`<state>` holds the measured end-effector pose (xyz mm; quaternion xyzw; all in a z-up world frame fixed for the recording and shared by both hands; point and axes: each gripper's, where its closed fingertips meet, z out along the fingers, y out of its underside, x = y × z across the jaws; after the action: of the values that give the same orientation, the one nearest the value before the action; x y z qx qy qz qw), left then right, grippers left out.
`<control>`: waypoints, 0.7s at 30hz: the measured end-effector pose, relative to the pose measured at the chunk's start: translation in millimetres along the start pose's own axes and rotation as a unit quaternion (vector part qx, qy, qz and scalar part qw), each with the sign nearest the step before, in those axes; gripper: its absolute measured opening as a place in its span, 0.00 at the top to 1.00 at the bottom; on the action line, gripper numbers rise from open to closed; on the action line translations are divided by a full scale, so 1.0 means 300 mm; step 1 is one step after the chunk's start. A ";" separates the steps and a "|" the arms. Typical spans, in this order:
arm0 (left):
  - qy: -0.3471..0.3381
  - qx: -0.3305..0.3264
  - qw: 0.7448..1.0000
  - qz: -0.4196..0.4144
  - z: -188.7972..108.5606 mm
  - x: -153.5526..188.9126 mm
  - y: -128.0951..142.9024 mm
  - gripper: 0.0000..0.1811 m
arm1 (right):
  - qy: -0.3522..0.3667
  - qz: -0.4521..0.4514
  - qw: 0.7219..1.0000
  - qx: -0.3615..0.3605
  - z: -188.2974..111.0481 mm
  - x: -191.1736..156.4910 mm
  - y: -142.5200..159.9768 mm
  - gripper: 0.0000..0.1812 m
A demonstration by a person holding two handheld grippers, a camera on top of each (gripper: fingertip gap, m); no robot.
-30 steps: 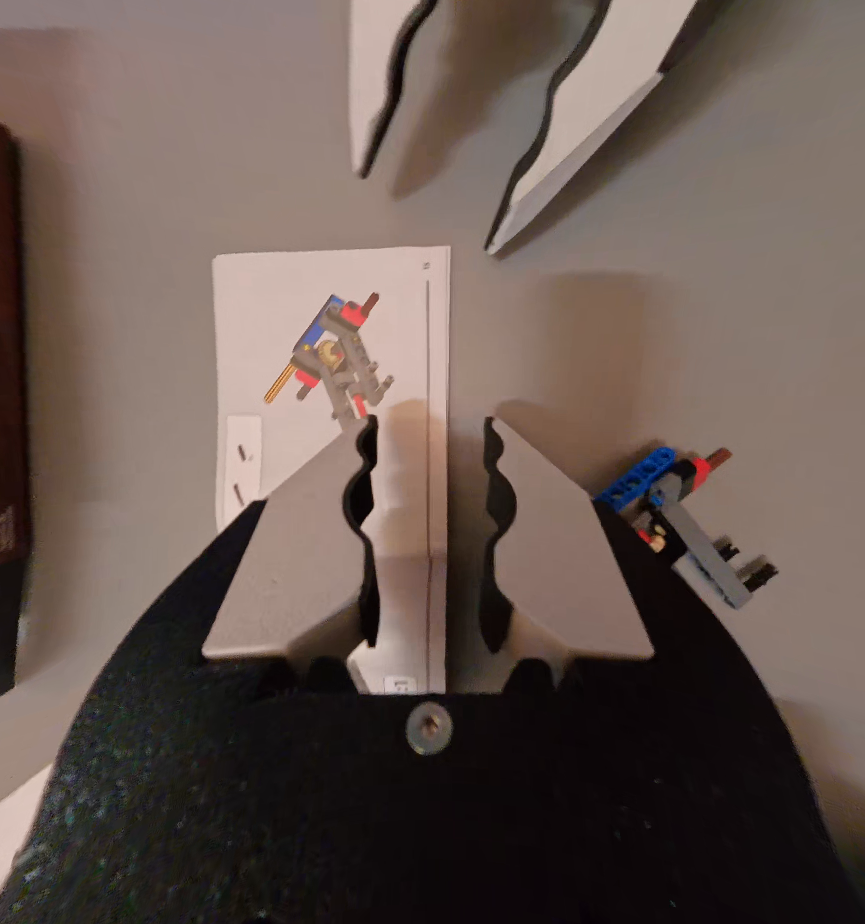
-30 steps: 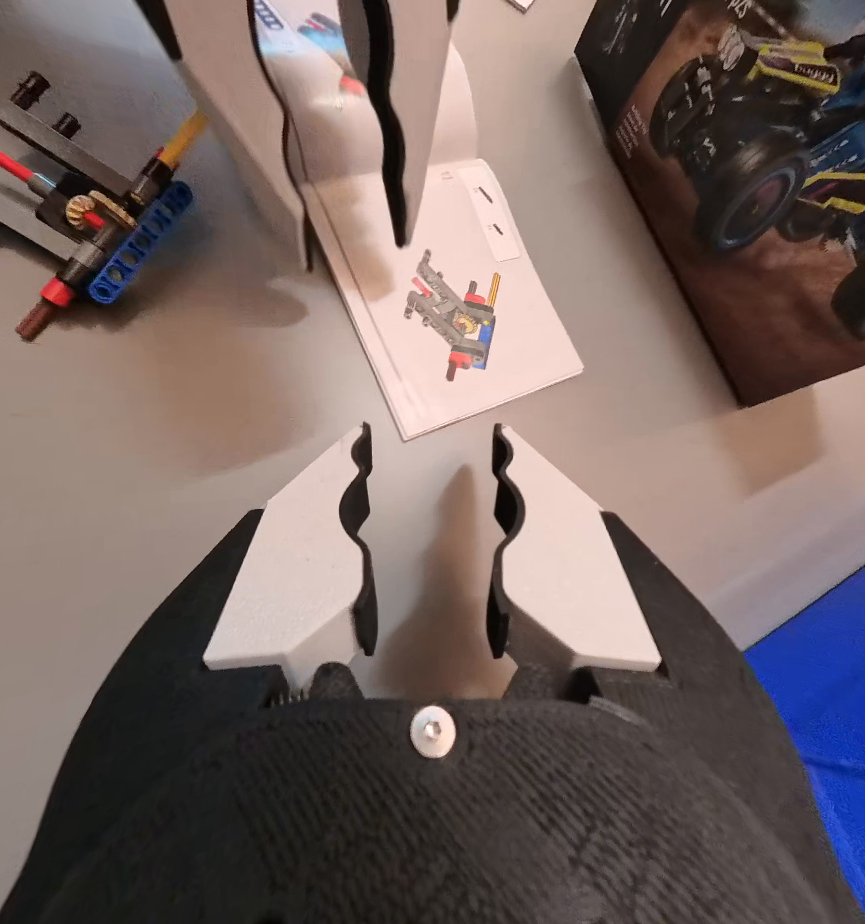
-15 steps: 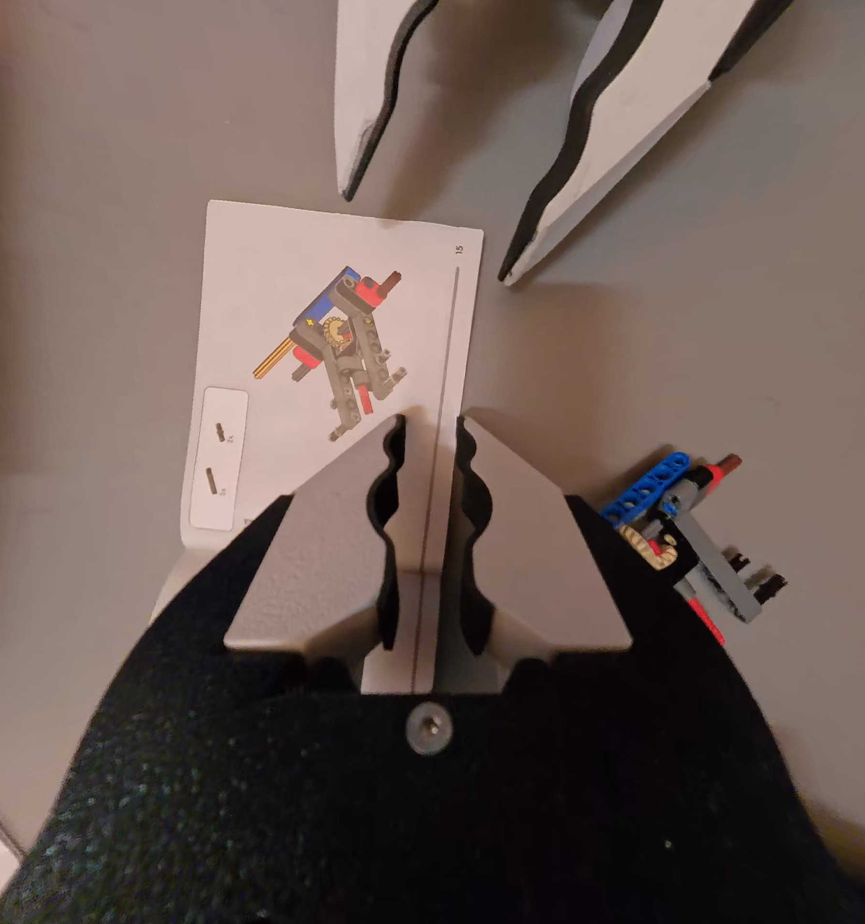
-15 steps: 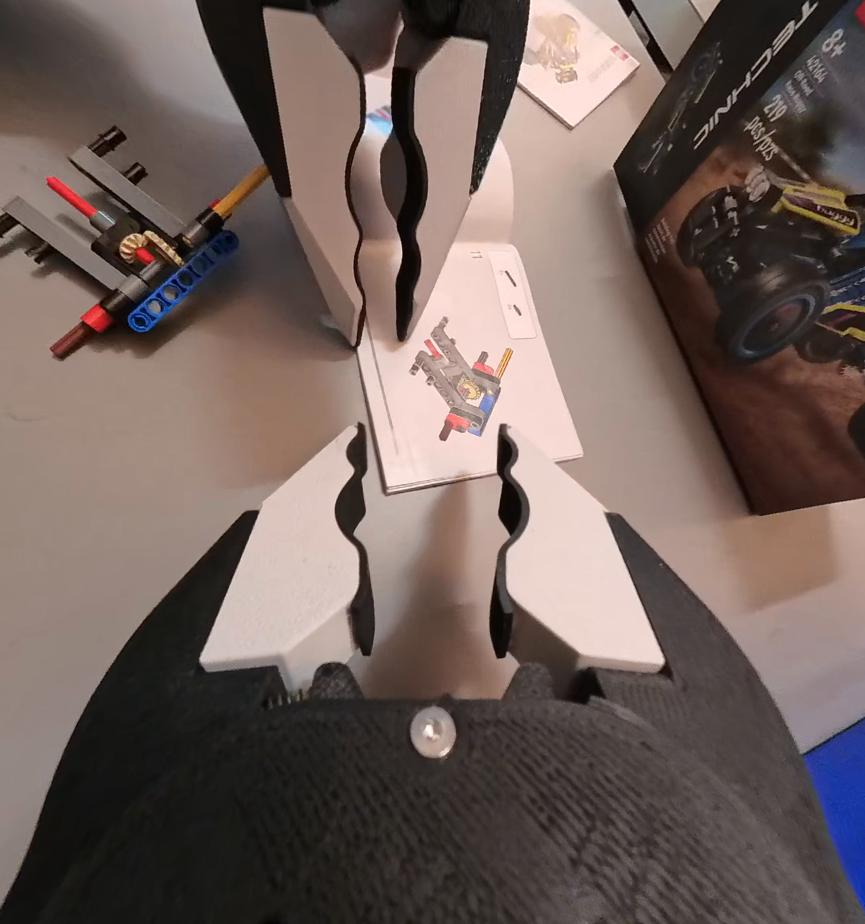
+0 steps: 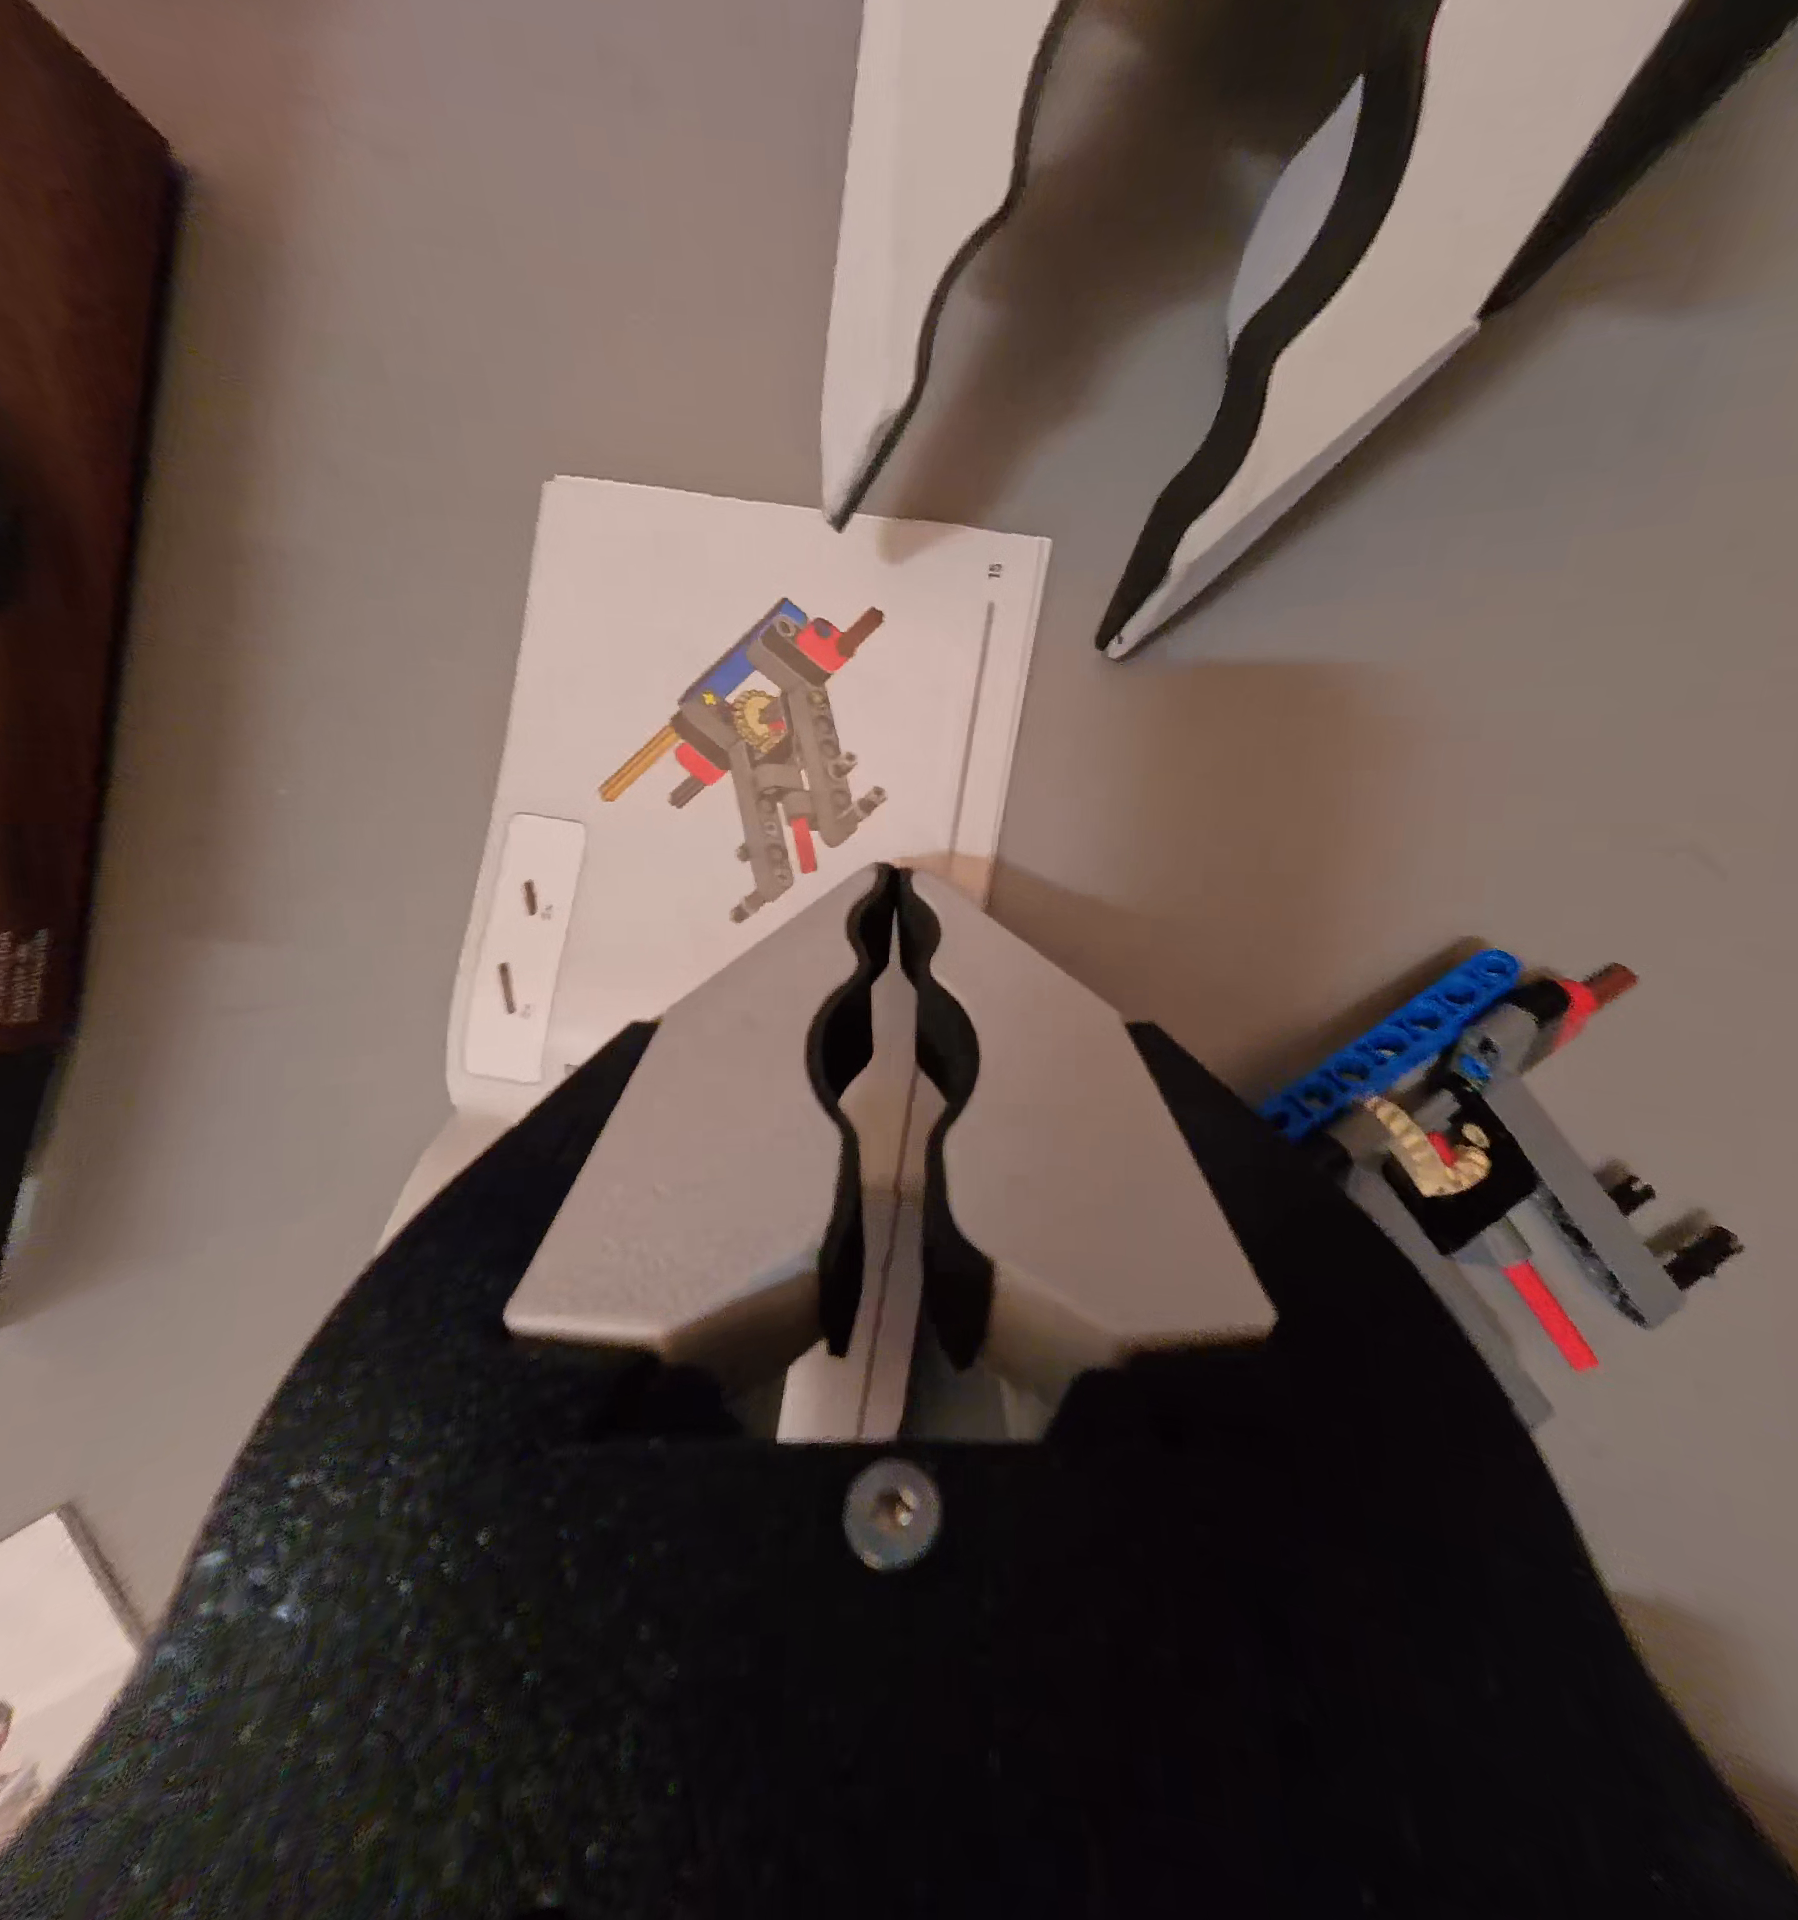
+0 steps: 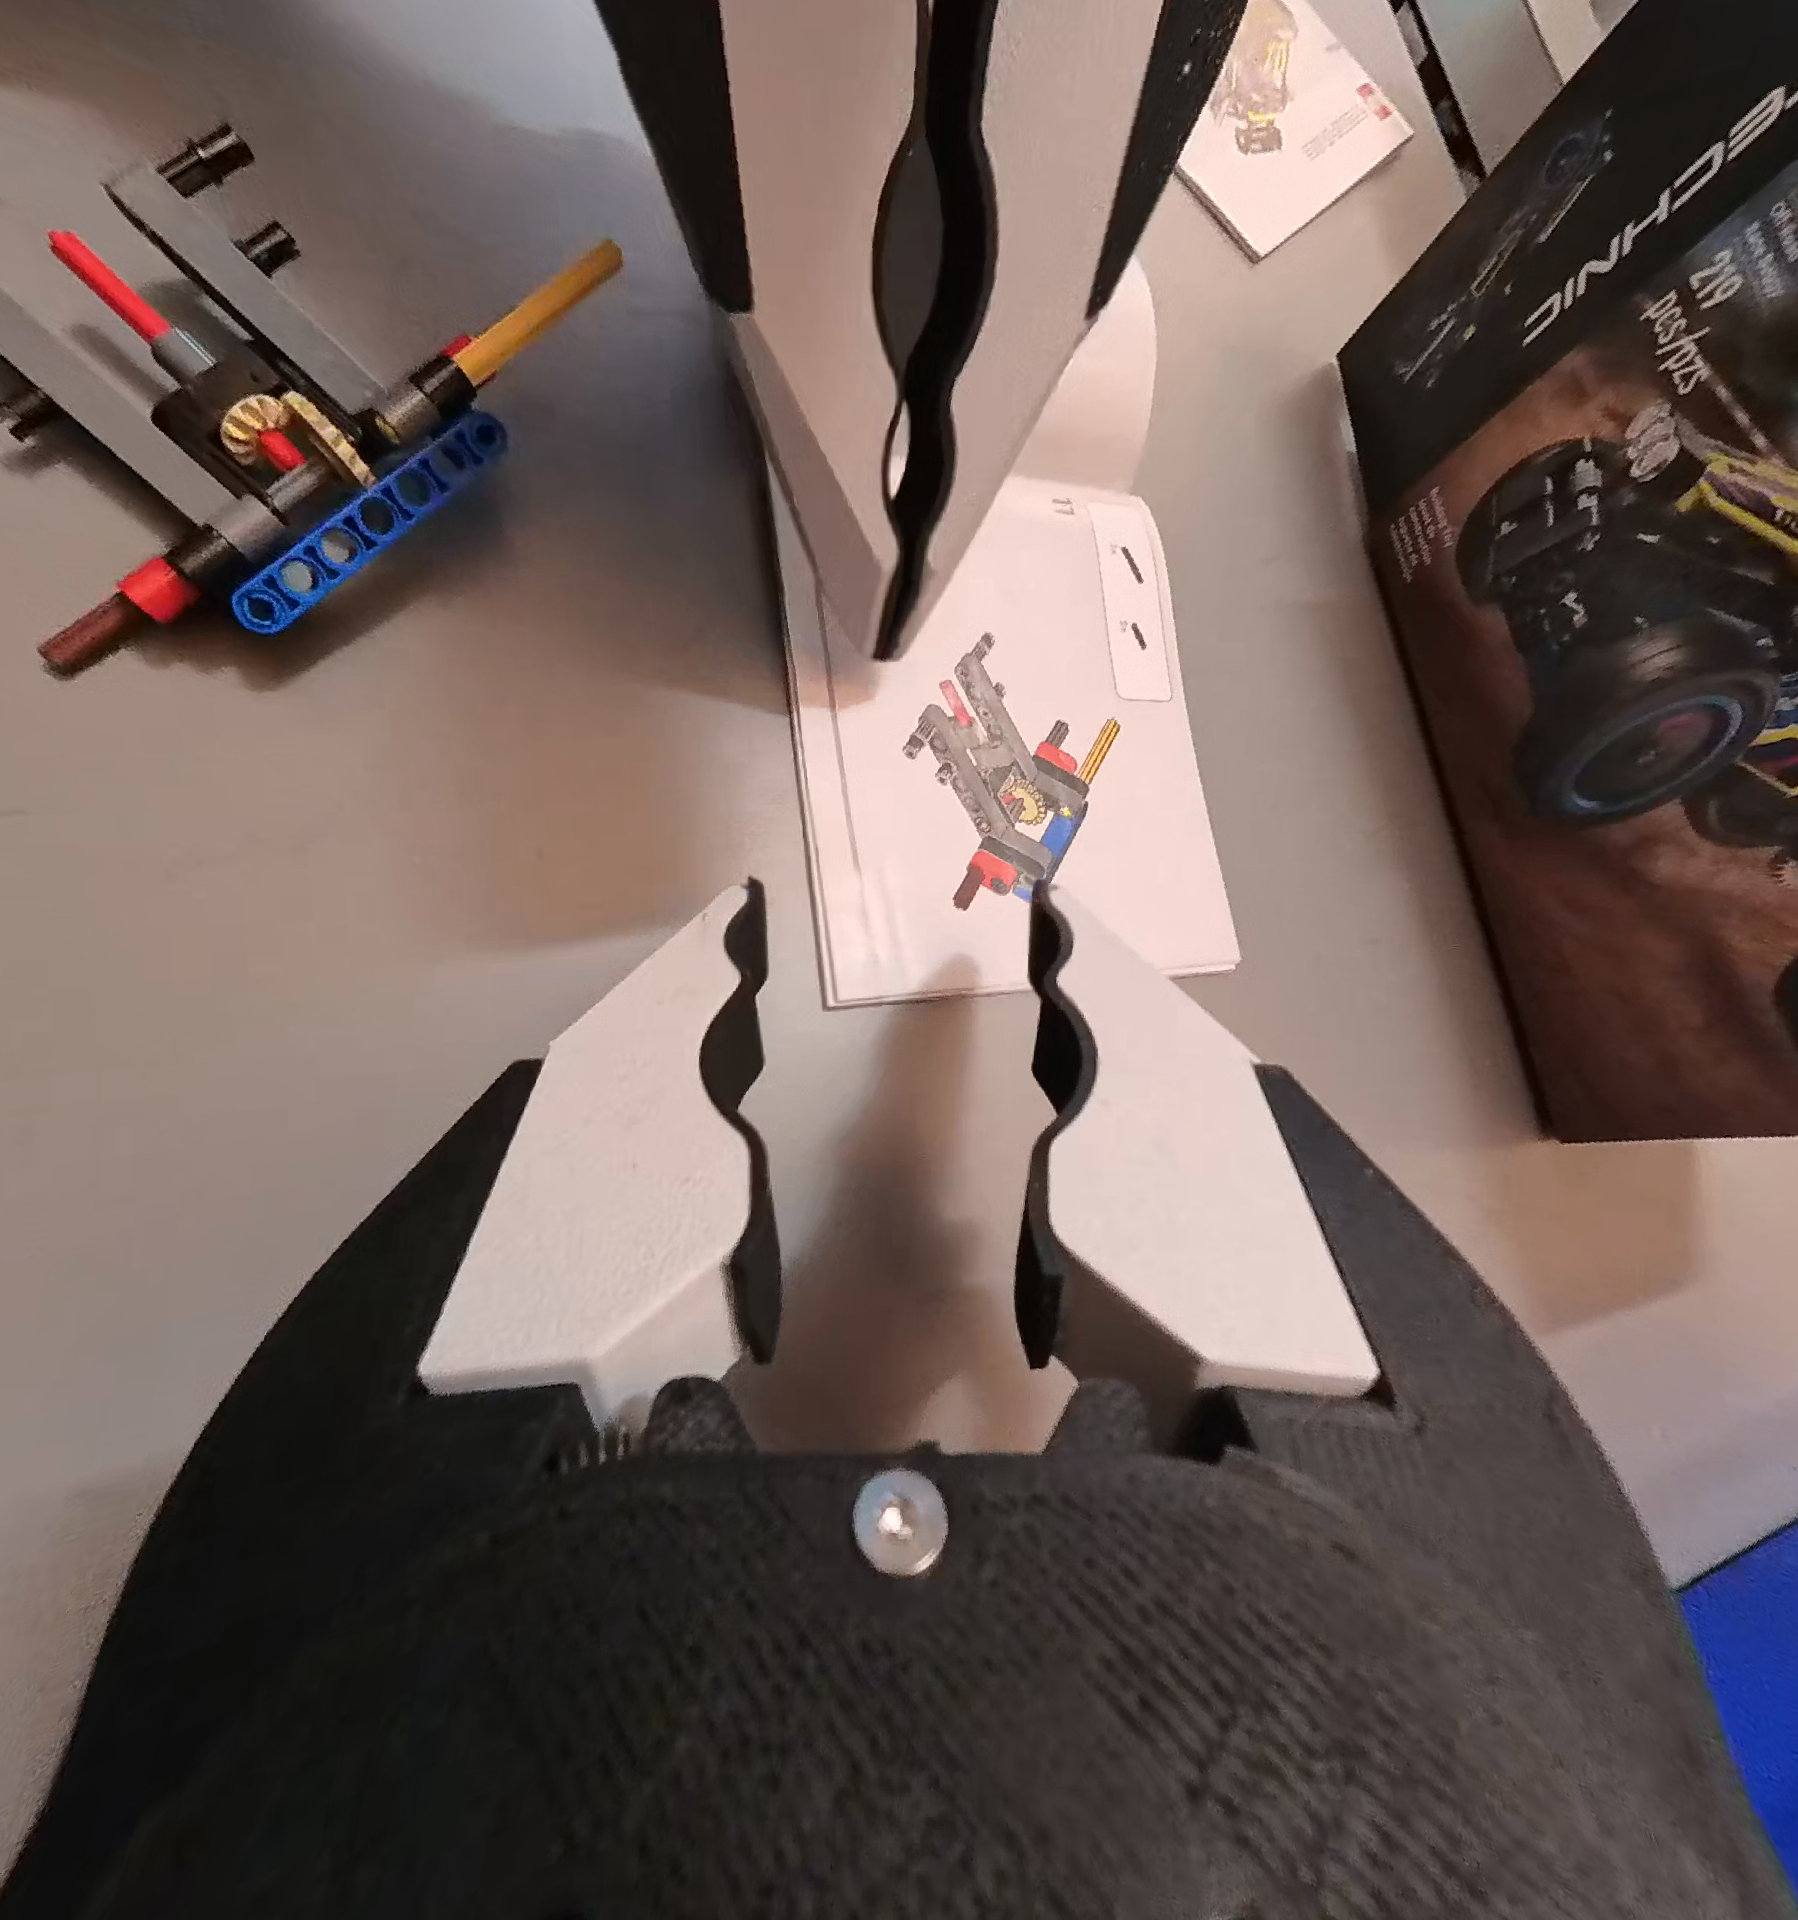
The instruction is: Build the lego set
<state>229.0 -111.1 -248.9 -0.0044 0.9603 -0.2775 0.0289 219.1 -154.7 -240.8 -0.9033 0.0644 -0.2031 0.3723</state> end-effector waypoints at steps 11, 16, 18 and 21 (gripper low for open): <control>0.014 -0.014 0.999 -0.034 0.005 -0.075 0.071 0.70 | -0.019 0.009 1.000 -0.010 0.030 0.041 -0.007 0.72; 0.019 0.007 0.999 -0.026 0.012 -0.132 0.061 0.96 | -0.041 -0.006 0.999 -0.025 0.055 0.036 -0.006 0.70; 0.022 0.001 1.000 -0.005 0.013 -0.137 0.061 1.00 | -0.047 -0.002 0.999 -0.024 0.065 0.040 -0.006 0.71; 0.024 -0.008 0.999 0.022 0.015 -0.135 0.061 1.00 | -0.052 0.003 0.998 -0.030 0.065 0.049 0.000 0.71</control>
<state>269.8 -97.1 -260.2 0.0232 0.9627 -0.2692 0.0123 240.5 -146.0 -248.6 -0.9232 0.0537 -0.1532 0.3483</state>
